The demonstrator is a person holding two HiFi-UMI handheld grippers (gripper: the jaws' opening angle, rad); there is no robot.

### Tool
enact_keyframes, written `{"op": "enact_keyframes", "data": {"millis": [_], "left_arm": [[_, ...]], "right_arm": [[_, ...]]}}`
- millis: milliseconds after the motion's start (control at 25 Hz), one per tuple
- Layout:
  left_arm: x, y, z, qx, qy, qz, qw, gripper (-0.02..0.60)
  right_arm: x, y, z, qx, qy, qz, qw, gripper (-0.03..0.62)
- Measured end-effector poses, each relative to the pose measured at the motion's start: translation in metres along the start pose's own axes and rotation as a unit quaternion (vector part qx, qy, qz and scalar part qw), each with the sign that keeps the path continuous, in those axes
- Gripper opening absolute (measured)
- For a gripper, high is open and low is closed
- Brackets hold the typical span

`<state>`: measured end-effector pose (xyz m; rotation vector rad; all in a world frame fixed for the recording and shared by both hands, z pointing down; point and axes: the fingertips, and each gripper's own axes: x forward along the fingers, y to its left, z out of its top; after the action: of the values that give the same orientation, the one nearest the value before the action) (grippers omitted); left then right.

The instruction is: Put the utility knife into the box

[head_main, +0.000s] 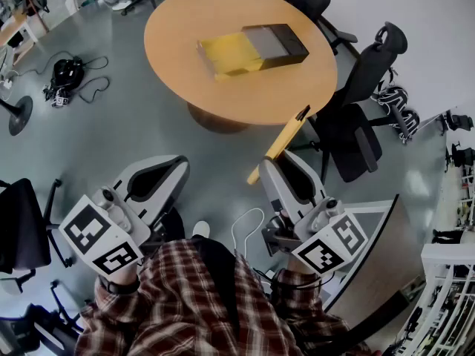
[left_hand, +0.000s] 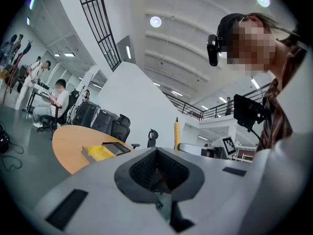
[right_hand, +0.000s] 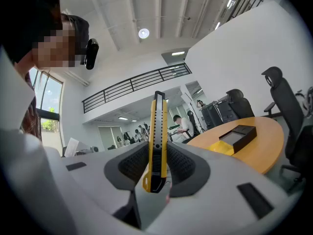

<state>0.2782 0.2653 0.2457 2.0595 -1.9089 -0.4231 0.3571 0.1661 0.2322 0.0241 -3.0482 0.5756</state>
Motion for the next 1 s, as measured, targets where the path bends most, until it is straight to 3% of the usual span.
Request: {"op": "enact_keyframes", "data": {"millis": [280,600,840,1000], "left_arm": [[-0.002,0.061,0.022,-0.001,-0.005,-0.002,1.0,0.011],[-0.021,0.18,0.085,0.018,0.013,-0.032,0.9992,0.011],[-0.026,0.258,0.123,0.027,0.027,-0.052,0.9979,0.011],[-0.023,0.294,0.128,0.02,0.038,-0.066,0.9969,0.011]], "right_arm": [[0.069,0.0,0.0,-0.007,0.008,0.007,1.0,0.123],[0.207,0.022,0.0,-0.007,-0.012,-0.009,1.0,0.123],[0.287,0.024,0.003,0.0,-0.032,-0.037,0.999,0.123],[0.315,0.011,-0.005,0.011,-0.036,-0.067,0.997,0.123]]}}
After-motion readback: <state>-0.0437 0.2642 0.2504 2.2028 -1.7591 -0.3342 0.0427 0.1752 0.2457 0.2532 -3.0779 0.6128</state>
